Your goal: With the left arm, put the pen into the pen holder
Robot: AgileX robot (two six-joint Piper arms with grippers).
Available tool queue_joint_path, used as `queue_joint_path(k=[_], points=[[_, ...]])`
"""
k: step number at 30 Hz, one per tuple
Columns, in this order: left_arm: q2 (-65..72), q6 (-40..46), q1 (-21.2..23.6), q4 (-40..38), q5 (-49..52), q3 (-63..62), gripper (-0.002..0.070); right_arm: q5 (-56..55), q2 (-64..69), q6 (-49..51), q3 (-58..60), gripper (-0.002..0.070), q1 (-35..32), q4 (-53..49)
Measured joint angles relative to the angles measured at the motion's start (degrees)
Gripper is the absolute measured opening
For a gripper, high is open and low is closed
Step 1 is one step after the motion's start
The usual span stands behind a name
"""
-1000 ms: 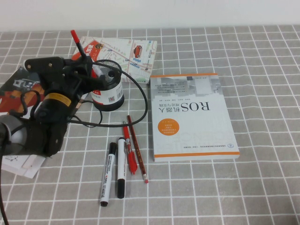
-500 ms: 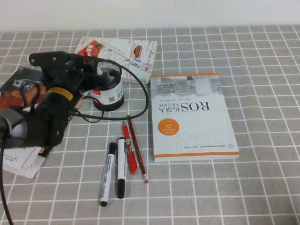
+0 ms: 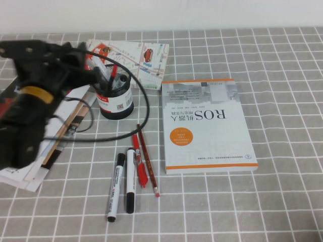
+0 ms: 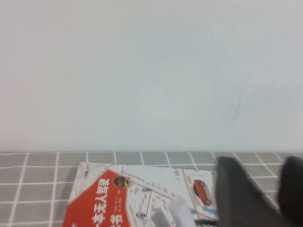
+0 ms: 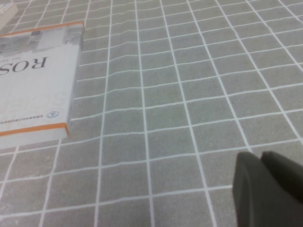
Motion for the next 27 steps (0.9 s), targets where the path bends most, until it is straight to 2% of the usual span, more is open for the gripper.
queue_joint_path(k=[3, 6, 12, 21, 27], points=[[-9.1, 0.2, 0.0, 0.1, 7.2, 3.1, 0.0068, 0.0, 0.0, 0.0, 0.0, -0.0015, 0.0, 0.0], [-18.0, 0.2, 0.0, 1.2, 17.5, 5.7, 0.002, 0.0, 0.0, 0.0, 0.0, -0.0015, 0.0, 0.0], [-36.0, -0.1, 0.0, 1.8, 33.6, 10.6, 0.0001, 0.0, 0.0, 0.0, 0.0, -0.0015, 0.0, 0.0], [-62.1, -4.7, 0.0, 1.9, 43.7, 22.5, 0.0, 0.0, 0.0, 0.0, 0.0, -0.0015, 0.0, 0.0], [-71.2, -5.3, 0.0, 2.0, 51.9, 27.1, 0.0, 0.0, 0.0, 0.0, 0.0, -0.0015, 0.0, 0.0]])
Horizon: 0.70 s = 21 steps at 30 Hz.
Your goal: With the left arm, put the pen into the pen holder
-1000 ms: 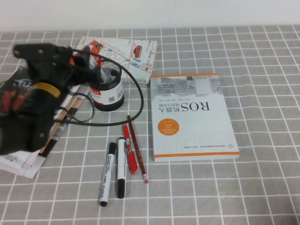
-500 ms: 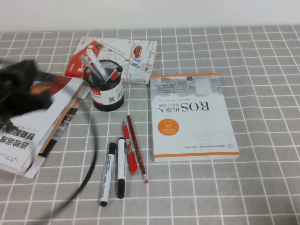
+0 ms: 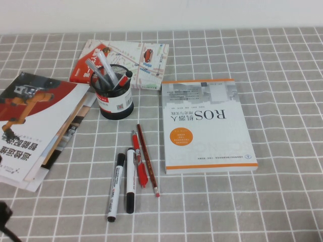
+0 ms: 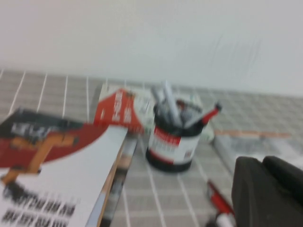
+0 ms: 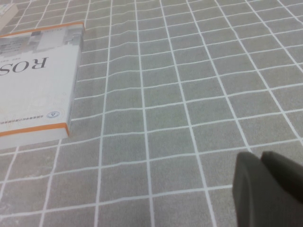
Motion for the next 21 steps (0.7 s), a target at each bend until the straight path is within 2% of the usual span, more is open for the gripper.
queue_joint_path(k=[7, 12, 21], points=[[-1.5, 0.1, 0.0, 1.0, 8.2, 0.3, 0.0, 0.0, 0.0, 0.0, 0.0, -0.0015, 0.0, 0.0], [-2.4, 0.2, 0.4, 3.9, 6.7, 1.6, 0.0, 0.0, 0.0, 0.0, 0.0, -0.0015, 0.0, 0.0], [-15.0, 3.0, 11.9, 1.6, -0.3, 13.6, 0.0, 0.0, 0.0, 0.0, 0.0, -0.0015, 0.0, 0.0]])
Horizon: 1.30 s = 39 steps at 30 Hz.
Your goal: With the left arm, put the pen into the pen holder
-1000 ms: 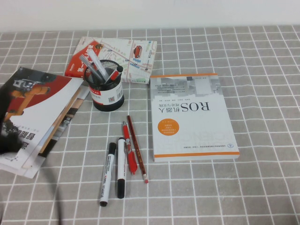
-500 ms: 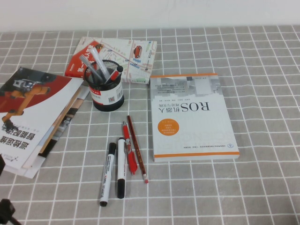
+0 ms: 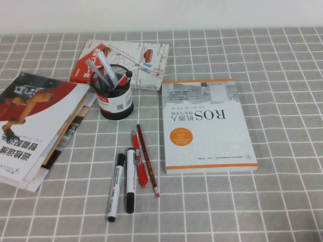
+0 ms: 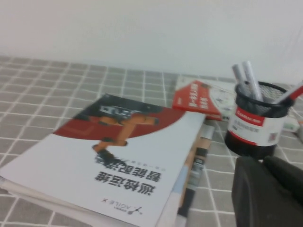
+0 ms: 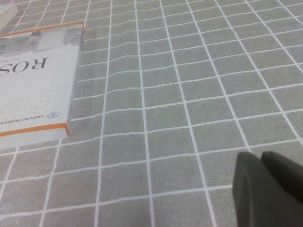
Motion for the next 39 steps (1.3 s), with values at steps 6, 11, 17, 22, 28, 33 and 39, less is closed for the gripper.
queue_joint_path(k=[6, 11, 17, 22, 28, 33, 39], points=[[-7.2, 6.6, 1.2, -5.6, -3.5, 6.7, 0.0, 0.0, 0.0, 0.0, 0.0, -0.0015, 0.0, 0.0], [-7.3, 9.9, 1.2, -7.3, 1.3, 6.8, 0.0, 0.0, 0.0, 0.0, 0.0, -0.0015, 0.0, 0.0], [-7.4, 11.9, 1.2, -7.5, 10.2, 6.9, 0.0, 0.0, 0.0, 0.0, 0.0, -0.0015, 0.0, 0.0], [-7.4, 12.1, 1.2, -7.5, 11.2, 6.9, 0.0, 0.0, 0.0, 0.0, 0.0, -0.0015, 0.0, 0.0], [-7.4, 12.3, 1.2, -7.5, 11.3, 6.9, 0.0, 0.0, 0.0, 0.0, 0.0, -0.0015, 0.0, 0.0], [-7.4, 12.3, 1.2, -7.5, 11.4, 6.9, -0.0001, 0.0, 0.0, 0.0, 0.0, -0.0015, 0.0, 0.0], [-7.4, 12.3, 1.2, -7.5, 11.5, 6.9, -0.0001, 0.0, 0.0, 0.0, 0.0, -0.0015, 0.0, 0.0]])
